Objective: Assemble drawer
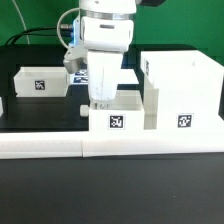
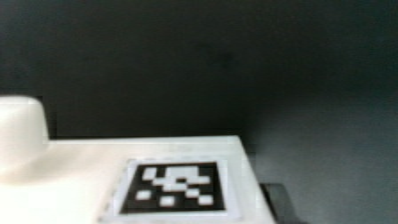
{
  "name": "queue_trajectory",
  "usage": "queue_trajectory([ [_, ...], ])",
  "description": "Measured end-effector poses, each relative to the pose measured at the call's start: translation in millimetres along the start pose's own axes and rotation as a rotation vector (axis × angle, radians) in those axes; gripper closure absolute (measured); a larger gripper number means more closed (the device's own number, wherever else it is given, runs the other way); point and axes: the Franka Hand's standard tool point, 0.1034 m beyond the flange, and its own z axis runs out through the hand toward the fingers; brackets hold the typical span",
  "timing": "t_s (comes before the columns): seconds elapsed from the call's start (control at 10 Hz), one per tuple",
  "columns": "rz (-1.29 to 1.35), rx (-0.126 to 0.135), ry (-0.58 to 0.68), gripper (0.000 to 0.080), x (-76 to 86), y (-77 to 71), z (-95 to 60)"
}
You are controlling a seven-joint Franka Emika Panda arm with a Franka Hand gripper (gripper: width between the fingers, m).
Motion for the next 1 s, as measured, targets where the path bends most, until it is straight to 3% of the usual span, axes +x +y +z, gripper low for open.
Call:
queue_trajectory([
  [0.5, 0.008, 0.002, -0.001, 0.0757, -0.9, -0.5, 1.3],
  [1.0, 0.017, 0.009, 0.003, 0.0757, 15.4, 2.1, -2.0],
])
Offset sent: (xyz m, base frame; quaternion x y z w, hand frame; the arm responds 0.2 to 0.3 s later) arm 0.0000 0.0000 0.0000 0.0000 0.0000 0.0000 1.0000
